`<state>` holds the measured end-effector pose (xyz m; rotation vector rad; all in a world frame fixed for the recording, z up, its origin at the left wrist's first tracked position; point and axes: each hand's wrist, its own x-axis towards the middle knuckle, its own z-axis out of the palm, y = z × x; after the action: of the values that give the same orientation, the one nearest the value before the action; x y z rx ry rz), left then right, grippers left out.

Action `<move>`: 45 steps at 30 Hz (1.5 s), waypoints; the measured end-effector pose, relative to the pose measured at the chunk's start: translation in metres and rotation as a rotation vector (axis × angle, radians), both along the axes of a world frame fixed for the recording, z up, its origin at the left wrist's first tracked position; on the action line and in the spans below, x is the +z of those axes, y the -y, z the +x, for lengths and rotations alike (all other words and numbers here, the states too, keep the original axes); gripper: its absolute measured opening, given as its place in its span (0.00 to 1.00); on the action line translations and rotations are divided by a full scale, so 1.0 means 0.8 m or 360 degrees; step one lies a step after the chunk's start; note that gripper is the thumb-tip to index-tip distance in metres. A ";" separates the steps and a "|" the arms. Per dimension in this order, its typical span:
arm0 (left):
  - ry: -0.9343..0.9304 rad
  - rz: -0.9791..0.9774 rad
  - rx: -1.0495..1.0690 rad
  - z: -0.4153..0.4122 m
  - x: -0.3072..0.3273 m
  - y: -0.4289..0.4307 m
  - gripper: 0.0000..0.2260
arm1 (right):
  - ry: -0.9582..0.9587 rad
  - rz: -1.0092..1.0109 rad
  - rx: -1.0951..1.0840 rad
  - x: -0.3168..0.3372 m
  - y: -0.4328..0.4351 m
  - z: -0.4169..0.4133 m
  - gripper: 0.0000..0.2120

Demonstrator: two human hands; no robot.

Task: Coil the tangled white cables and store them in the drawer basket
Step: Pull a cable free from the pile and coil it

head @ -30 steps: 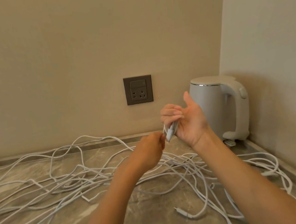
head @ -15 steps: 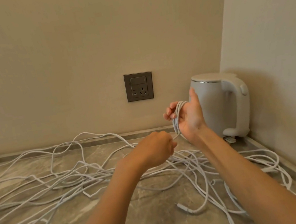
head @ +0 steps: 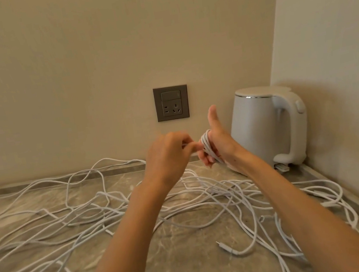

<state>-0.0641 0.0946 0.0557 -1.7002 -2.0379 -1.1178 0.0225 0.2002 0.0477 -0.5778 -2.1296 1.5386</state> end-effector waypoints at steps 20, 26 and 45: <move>0.0390 -0.0031 -0.0265 -0.006 0.000 -0.007 0.17 | -0.0359 -0.1703 0.1667 -0.004 -0.003 -0.004 0.35; 0.0323 0.0018 -0.0178 0.002 -0.004 -0.007 0.20 | -0.0223 -0.1241 0.0732 0.006 0.007 0.000 0.42; 0.0388 0.0087 0.0050 0.000 -0.005 -0.008 0.14 | -0.0528 -0.1282 0.0115 0.010 0.008 -0.005 0.36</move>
<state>-0.0640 0.1008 0.0517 -1.5660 -2.1431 -1.4171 0.0188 0.1938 0.0556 -0.4426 -1.2491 2.3366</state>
